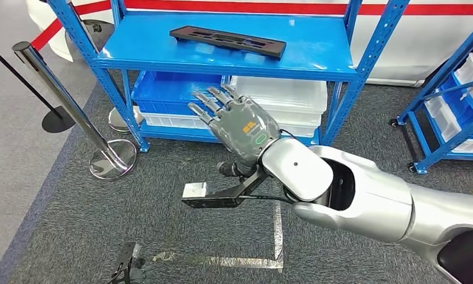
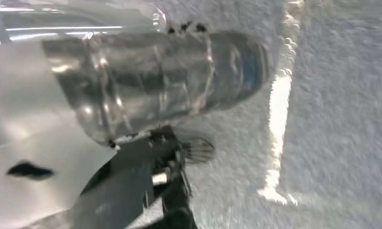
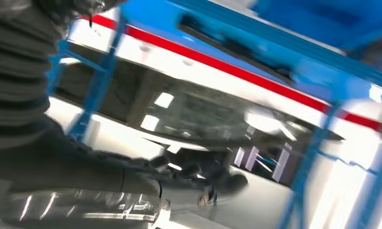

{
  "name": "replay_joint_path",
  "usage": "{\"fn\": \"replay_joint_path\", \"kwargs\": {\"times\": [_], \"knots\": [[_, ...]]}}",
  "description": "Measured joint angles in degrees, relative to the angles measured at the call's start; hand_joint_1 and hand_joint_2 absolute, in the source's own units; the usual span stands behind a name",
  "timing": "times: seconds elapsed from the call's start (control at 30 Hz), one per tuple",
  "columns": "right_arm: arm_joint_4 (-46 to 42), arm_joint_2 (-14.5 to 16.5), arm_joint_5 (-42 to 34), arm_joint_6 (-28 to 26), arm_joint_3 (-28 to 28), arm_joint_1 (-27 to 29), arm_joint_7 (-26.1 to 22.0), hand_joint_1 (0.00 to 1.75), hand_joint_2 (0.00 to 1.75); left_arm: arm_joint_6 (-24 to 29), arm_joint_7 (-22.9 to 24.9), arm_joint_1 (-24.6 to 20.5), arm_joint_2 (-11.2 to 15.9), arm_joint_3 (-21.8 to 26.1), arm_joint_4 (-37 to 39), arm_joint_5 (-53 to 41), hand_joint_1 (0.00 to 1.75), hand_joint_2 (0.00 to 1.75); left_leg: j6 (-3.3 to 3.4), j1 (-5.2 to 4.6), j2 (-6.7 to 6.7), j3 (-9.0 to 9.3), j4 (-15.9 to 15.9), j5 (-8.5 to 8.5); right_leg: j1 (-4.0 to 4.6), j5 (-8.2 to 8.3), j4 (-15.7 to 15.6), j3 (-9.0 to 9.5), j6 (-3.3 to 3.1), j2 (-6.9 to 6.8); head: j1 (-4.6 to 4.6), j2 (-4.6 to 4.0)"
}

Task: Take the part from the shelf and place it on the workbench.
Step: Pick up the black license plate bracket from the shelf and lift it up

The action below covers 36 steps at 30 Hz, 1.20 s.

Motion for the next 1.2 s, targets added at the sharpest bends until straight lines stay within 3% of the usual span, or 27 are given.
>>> {"fn": "replay_joint_path", "kwargs": {"times": [0.1,0.17,0.2,0.23,0.3,0.33,0.43,0.5,0.6,0.67,0.7,0.73,0.8,0.87,1.0,1.07,1.13,1.17,1.2], "knots": [[1.1,-0.4,-3.7,0.1,-0.1,1.7,2.3,0.00,0.00,1.5,-1.8,-0.2,0.4,0.3,0.0,-0.2,0.00,0.00,-0.39,0.01,1.02,-5.48,10.1,-3.54,0.16,-0.24,-0.2,0.62,-0.75,-0.30,-0.35,0.00],[2.4,-0.6,-6.8,-0.5,-0.2,4.0,3.7,0.00,0.00,5.3,-2.6,-0.1,0.9,0.6,0.0,0.2,0.00,0.00,-0.39,0.00,1.07,-8.74,14.4,-3.49,0.44,-0.47,-0.2,0.84,-1.05,-0.45,-0.37,-0.02],[3.1,-0.6,-7.8,-1.2,-0.2,4.8,4.1,0.00,0.00,7.1,-2.9,-0.1,1.2,0.8,0.0,0.4,0.00,0.00,-0.26,-0.01,1.08,-8.94,13.5,-1.94,0.54,-0.57,-0.1,0.93,-1.13,-0.44,-0.37,-0.01],[3.6,-0.7,-8.5,-2.0,-0.2,5.4,4.4,0.00,0.00,8.3,-3.2,-0.1,1.5,0.9,0.0,0.5,0.00,0.00,-0.01,-0.06,1.10,-8.08,10.6,0.41,0.62,-0.70,0.0,1.05,-1.15,-0.41,-0.37,-0.01],[4.2,-0.7,-9.5,-3.5,-0.2,6.1,5.5,0.00,0.00,9.3,-3.3,-0.2,2.3,1.0,0.1,0.4,0.00,0.00,0.65,-0.33,1.25,-5.21,3.3,4.10,0.77,-0.96,0.1,1.24,-0.95,-0.37,-0.34,-0.01],[4.4,-0.9,-9.8,-4.1,-0.3,6.5,6.1,0.00,0.00,9.1,-3.2,-0.3,2.6,1.0,0.1,0.2,0.00,0.00,0.92,-0.52,1.31,-4.12,0.9,4.84,0.84,-1.01,0.1,1.24,-0.74,-0.37,-0.36,-0.01],[5.1,-1.7,-10.4,-4.9,-0.5,7.5,6.9,0.00,0.00,8.3,-2.9,-0.2,2.7,1.1,0.1,0.2,0.00,0.00,1.45,-0.78,1.22,-3.43,-0.9,4.81,0.96,-0.85,-0.2,1.20,0.14,-0.49,-0.34,0.00],[5.7,-2.4,-10.7,-5.1,-0.9,7.8,6.8,0.00,0.00,8.1,-3.0,0.0,2.6,1.1,0.1,0.2,0.00,0.00,1.97,-0.50,1.23,-3.16,-1.5,5.14,0.96,-1.77,0.8,0.70,0.77,-0.49,-0.25,0.01],[6.7,-3.4,-11.3,-5.5,-1.6,8.4,6.7,0.00,0.00,7.8,-3.0,-0.1,2.2,1.1,0.1,0.3,0.00,0.00,2.60,-0.35,1.32,-2.95,-1.8,5.34,0.79,-6.32,9.9,-3.58,1.37,-0.45,0.03,-0.01],[7.3,-3.9,-11.7,-5.7,-1.7,9.3,6.6,0.00,0.00,8.1,-2.6,-0.1,1.8,1.1,0.1,0.5,0.00,0.00,2.70,-0.37,1.31,-2.97,-1.7,5.27,0.69,-7.48,14.8,-6.17,1.60,-0.46,0.05,-0.01],[7.6,-4.1,-11.9,-5.7,-1.7,9.6,6.6,0.00,0.00,8.4,-2.3,-0.1,1.6,1.1,0.1,0.6,0.00,0.00,2.70,-0.36,1.28,-2.97,-1.6,5.21,0.65,-6.51,14.4,-6.09,1.63,-0.46,0.06,-0.01],[7.8,-4.3,-12.0,-5.8,-1.8,9.7,6.5,0.00,0.00,8.7,-2.1,-0.1,1.4,1.1,0.1,0.6,0.00,0.00,2.66,-0.34,1.24,-2.96,-1.4,5.10,0.62,-4.69,11.8,-4.95,1.60,-0.46,0.07,-0.01],[8.1,-4.7,-12.0,-6.0,-2.2,9.7,6.5,0.00,0.00,8.8,-1.9,-0.1,1.1,1.1,0.1,0.6,0.00,0.00,2.36,-0.41,1.14,-3.05,-1.0,4.78,0.66,-1.36,4.2,-1.32,1.36,-0.42,0.07,-0.01],[8.3,-4.8,-12.2,-6.0,-2.5,9.7,6.5,0.00,0.00,8.9,-1.9,-0.2,0.9,1.1,0.1,0.7,0.00,0.00,1.88,-0.59,1.07,-3.30,-0.7,4.63,0.80,-0.42,0.2,0.56,0.97,-0.32,-0.02,-0.01],[9.0,-5.3,-14.0,-5.1,-2.8,9.9,5.7,0.00,0.00,8.9,-1.9,-0.2,0.4,1.1,0.2,0.7,0.00,0.00,0.82,-0.54,1.14,-3.78,-0.1,4.10,0.76,-0.12,-0.6,0.77,-0.17,-0.33,-0.09,-0.02],[9.3,-5.4,-14.8,-5.0,-2.9,9.9,5.2,0.00,0.00,8.8,-1.9,-0.4,0.2,1.1,0.2,0.7,0.00,0.00,0.31,-0.42,1.30,-5.88,4.5,1.47,0.55,0.06,-0.9,0.95,-0.71,-0.41,-0.32,-0.01],[9.6,-5.4,-15.2,-5.1,-3.0,10.1,4.8,0.00,0.00,8.8,-1.8,-0.6,0.0,1.1,0.2,0.6,0.00,0.00,-0.07,-0.36,1.33,-9.43,11.8,-1.56,0.59,0.04,-0.9,0.95,-0.95,-0.48,-0.47,-0.01],[9.8,-5.4,-15.3,-5.3,-3.0,10.2,4.7,0.00,0.00,8.8,-1.6,-0.6,-0.1,1.1,0.2,0.5,0.00,0.00,-0.17,-0.35,1.33,-10.69,14.3,-2.06,0.61,0.02,-0.8,0.96,-0.98,-0.50,-0.45,-0.01],[10.0,-5.4,-15.4,-5.4,-3.0,10.3,4.6,0.00,0.00,8.7,-1.3,-0.6,-0.2,1.1,0.2,0.4,0.00,0.00,-0.20,-0.35,1.33,-11.04,14.7,-1.53,0.62,-0.01,-0.8,0.97,-0.98,-0.51,-0.47,-0.01]]}}
